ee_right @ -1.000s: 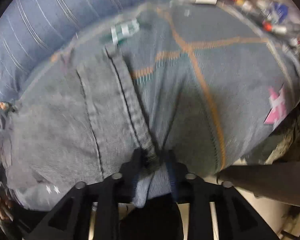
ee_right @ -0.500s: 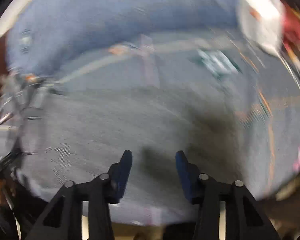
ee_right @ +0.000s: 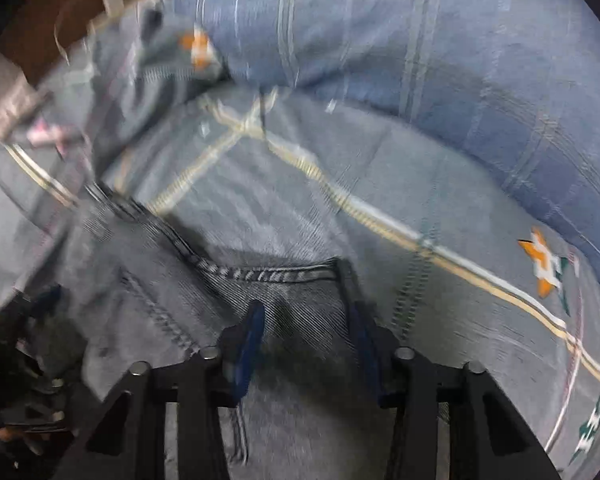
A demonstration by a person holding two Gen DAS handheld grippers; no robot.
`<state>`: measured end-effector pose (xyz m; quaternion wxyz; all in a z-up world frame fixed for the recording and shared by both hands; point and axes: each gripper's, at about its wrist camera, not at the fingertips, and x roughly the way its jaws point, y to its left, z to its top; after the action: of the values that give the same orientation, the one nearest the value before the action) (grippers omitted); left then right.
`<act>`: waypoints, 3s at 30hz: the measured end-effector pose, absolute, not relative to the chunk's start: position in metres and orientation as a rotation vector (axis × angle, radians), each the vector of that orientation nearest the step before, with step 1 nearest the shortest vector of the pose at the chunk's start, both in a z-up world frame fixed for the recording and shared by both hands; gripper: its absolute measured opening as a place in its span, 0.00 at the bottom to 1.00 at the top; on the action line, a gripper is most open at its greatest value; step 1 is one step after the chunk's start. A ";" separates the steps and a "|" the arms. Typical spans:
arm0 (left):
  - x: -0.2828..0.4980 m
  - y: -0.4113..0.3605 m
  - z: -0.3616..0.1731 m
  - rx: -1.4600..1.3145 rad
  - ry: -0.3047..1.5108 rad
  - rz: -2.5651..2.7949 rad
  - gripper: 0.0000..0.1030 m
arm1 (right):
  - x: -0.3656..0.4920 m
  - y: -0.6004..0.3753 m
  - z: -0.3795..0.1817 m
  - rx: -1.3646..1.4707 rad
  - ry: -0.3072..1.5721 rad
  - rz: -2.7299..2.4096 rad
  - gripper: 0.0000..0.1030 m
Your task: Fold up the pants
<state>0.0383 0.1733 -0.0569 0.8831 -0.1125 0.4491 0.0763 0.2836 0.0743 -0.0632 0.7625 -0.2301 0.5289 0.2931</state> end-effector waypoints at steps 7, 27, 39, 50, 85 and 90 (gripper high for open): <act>0.039 0.173 -0.049 -0.240 0.877 0.192 0.92 | 0.302 0.075 -0.051 -0.530 1.023 0.528 0.02; 0.038 0.164 -0.054 -0.187 0.886 0.256 0.95 | 0.209 -0.179 -0.080 0.336 1.137 0.455 0.63; 0.032 0.095 -0.040 0.039 0.897 0.190 0.95 | 0.197 -0.277 -0.091 0.723 1.024 0.435 0.71; 0.022 0.090 -0.022 -0.084 0.830 0.125 0.96 | 0.099 -0.380 -0.084 0.989 0.900 0.377 0.72; 0.033 0.106 -0.058 -0.006 0.898 0.125 1.00 | 0.270 -0.222 -0.096 0.753 1.070 0.541 0.59; 0.034 0.105 -0.059 -0.002 0.884 0.126 1.00 | 0.277 -0.327 -0.087 0.846 0.913 0.235 0.46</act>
<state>0.0343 0.1052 -0.0586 0.9020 -0.0009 0.4273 0.0608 0.2773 -0.3268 -0.0872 0.8061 0.3951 0.4267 0.1097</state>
